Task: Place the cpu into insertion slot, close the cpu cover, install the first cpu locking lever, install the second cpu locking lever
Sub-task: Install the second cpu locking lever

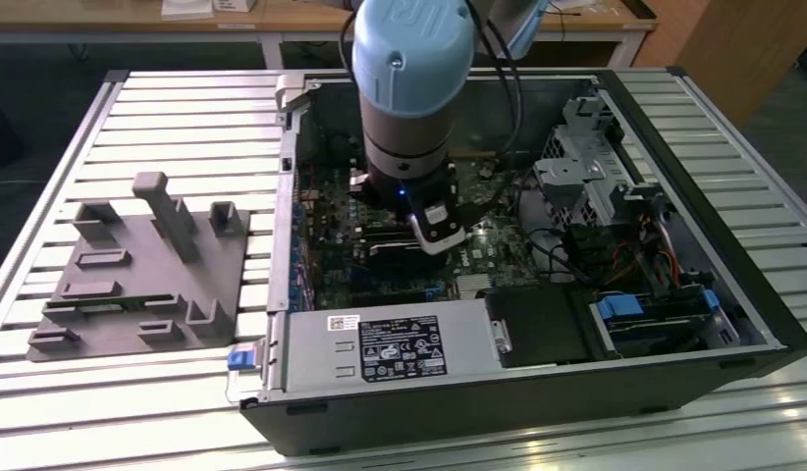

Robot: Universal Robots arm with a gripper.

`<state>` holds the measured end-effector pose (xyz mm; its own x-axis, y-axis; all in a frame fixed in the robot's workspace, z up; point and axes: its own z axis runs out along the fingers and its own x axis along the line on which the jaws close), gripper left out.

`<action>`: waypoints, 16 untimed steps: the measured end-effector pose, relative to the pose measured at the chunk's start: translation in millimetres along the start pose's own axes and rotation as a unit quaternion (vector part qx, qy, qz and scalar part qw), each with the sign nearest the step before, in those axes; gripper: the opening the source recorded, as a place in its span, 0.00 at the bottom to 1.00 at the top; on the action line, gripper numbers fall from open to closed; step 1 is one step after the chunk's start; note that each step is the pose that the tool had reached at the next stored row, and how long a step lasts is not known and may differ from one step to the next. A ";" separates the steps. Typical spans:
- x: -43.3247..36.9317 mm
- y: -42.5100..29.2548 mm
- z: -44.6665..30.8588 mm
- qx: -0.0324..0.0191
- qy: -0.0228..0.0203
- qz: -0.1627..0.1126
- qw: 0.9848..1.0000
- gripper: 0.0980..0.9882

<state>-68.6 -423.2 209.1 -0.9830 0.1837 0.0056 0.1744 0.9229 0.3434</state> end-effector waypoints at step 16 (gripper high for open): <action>2.8 -9.6 6.4 -0.025 0.004 0.001 1.000 0.01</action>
<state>-72.7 -429.3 199.8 -0.9830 0.1831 0.0150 0.1744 0.9040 0.3904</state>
